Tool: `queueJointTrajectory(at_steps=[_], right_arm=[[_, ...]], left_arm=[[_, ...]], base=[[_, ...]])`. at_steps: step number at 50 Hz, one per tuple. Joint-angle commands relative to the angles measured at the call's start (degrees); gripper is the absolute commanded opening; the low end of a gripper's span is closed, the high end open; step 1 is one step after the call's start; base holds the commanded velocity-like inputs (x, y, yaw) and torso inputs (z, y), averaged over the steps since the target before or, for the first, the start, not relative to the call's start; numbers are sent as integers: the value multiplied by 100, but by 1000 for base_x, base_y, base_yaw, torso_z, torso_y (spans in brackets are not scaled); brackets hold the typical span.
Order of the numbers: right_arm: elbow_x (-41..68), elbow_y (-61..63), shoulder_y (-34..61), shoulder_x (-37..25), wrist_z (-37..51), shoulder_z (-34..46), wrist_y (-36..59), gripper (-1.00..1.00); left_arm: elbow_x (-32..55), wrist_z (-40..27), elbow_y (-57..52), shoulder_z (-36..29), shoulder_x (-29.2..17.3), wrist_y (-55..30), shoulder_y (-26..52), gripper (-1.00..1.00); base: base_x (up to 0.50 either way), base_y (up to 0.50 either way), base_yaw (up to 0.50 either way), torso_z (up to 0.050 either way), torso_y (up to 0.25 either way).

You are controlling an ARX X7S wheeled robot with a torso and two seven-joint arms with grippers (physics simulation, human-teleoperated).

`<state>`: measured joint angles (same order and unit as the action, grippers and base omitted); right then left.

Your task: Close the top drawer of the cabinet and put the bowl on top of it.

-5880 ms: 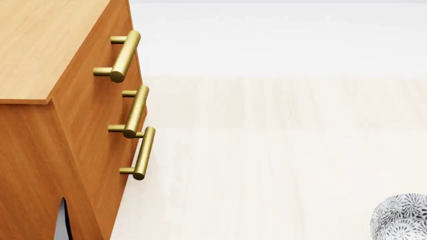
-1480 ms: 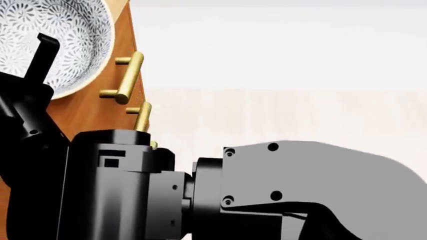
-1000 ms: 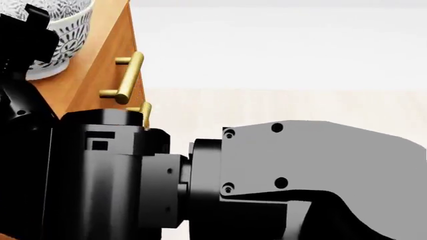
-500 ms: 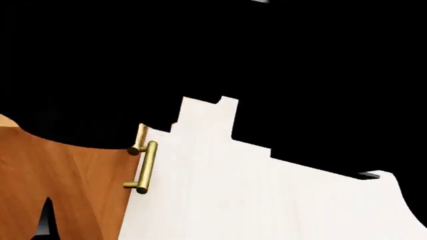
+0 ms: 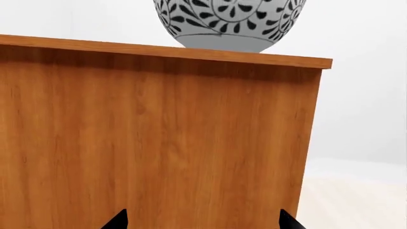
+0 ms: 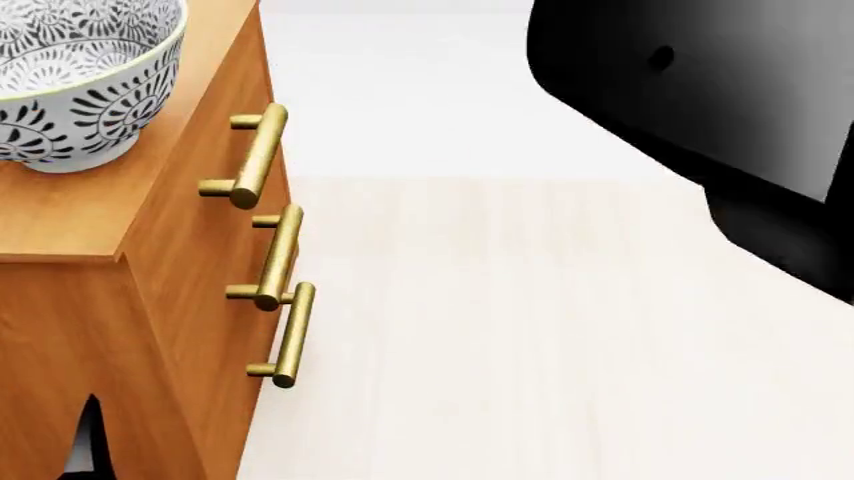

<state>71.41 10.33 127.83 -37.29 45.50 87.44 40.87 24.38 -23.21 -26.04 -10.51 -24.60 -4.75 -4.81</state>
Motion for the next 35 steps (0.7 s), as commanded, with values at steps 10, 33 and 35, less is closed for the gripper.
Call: queueJointTrajectory(at_steps=[10,33,35], right_arm=[[-402,2399,-1631,-3202,1100,632,-645,100],[-1140,2818,-2744,-4674,1219,1309,-1694,100],[-1210,2770,-2870,-4747,1225,1398,-1864,100]], left_arm=[[-72,-91,-214,-66,-46,-67,-30,100],[-202,-119,-85,-146,-10,17,-11,100],[-218,-123,-88,-168,-4,13,-6,100]], base=[[0,0,0,0,0],[0,0,0,0,0],[0,0,0,0,0]])
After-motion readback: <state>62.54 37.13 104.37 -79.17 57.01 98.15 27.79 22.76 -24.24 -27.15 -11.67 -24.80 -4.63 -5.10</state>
